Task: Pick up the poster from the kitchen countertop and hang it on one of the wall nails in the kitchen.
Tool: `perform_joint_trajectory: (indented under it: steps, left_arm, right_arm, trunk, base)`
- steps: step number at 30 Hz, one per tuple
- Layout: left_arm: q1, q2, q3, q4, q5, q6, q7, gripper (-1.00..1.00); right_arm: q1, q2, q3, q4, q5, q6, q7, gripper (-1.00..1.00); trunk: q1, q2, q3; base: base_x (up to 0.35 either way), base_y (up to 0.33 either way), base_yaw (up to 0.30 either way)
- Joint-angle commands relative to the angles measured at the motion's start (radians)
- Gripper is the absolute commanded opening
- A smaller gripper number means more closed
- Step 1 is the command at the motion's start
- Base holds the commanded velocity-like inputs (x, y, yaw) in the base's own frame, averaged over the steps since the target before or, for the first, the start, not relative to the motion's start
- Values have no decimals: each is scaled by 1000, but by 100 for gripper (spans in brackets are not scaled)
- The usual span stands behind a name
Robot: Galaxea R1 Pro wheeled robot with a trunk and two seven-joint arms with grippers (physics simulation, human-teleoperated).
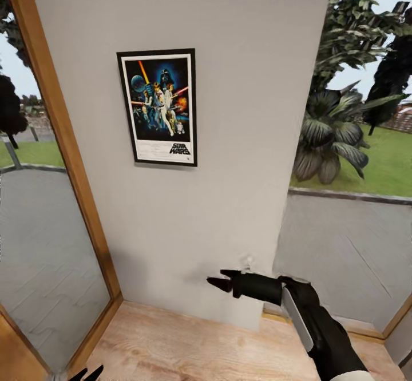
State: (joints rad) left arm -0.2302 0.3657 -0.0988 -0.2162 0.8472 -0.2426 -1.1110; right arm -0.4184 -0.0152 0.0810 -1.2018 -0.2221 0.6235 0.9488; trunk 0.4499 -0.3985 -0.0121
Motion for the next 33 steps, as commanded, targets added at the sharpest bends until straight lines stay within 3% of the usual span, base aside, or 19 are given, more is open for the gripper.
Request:
perform_joint_trajectory:
  steps: [1,2,3,5,9,10,13,14,17,19,20,22,23,25,28,32,33]
  left_arm:
    - [-1,-1,-13,1,8,-6,-18,100]
    - [-1,-6,-26,0,7,-5,-35,100]
    - [-1,-9,-33,0,7,-4,-40,100]
    - [-1,-11,-38,0,7,-3,-42,100]
    - [-1,-19,-49,2,5,0,-45,100]
    - [-1,-24,-78,63,-6,1,-46,100]
    - [-1,-26,-84,131,-9,1,-46,100]
    - [-1,-28,-88,169,-9,5,-42,100]
    - [1,-57,-89,184,-8,7,-33,100]
    - [4,-68,-90,186,-8,8,-9,100]
    - [7,-78,-90,188,-8,8,44,100]
    - [10,-91,-90,189,-8,9,123,100]
    - [11,-105,-90,189,-8,9,215,100]
    - [12,-122,-90,190,-8,9,311,100]
    - [13,-162,-90,189,-7,8,561,100]
    - [14,-183,-91,188,-6,7,749,100]
    - [14,-192,-91,187,-6,7,832,100]
  right_arm:
    - [45,-21,-43,18,-9,7,0,100]
    - [127,-45,-126,70,-4,-4,3,100]
    - [160,-52,-155,94,1,-17,4,100]
    - [194,-57,-175,119,12,-48,4,100]
    - [269,-75,-198,190,55,-183,0,100]
    - [315,-133,-210,403,90,-309,-8,100]
    - [323,-170,-216,526,95,-335,-14,100]
    - [326,-193,-235,642,98,-405,-105,100]
    - [327,-197,-242,733,98,-525,-409,100]
    - [328,-195,-240,758,98,-554,-516,100]
    - [328,-193,-239,779,99,-575,-607,100]
    - [328,-192,-239,797,99,-593,-680,100]
    - [328,-191,-239,813,98,-608,-729,100]
    - [328,-190,-238,825,99,-619,-761,100]
    - [328,-183,-238,853,100,-632,-800,100]
    - [328,-170,-238,877,99,-636,-811,100]
    - [328,-164,-238,892,99,-637,-814,100]
  trunk:
    - [0,-2,-1]
    - [0,-2,-1]
    - [0,-2,-1]
    - [0,-2,-1]
    - [0,-2,-1]
    - [0,-2,-1]
    - [0,-2,-1]
    - [0,-2,-1]
    - [0,-2,-1]
    - [0,-2,-1]
    - [0,-2,-1]
    - [0,-2,-1]
    - [0,-2,-1]
    - [0,-2,-1]
    - [0,-2,-1]
    - [0,-2,-1]
    - [0,-2,-1]
  base:
    - [-138,0,0]
    - [-57,0,0]
    - [-36,0,0]
    - [-26,0,0]
    - [-11,0,0]
    - [-2,0,0]
    - [-1,0,0]
    - [0,0,0]
    - [0,0,0]
    - [0,0,0]
    - [0,0,0]
    - [0,0,0]
    - [0,0,0]
    - [0,0,0]
    - [0,0,0]
    - [0,0,0]
    - [0,0,0]
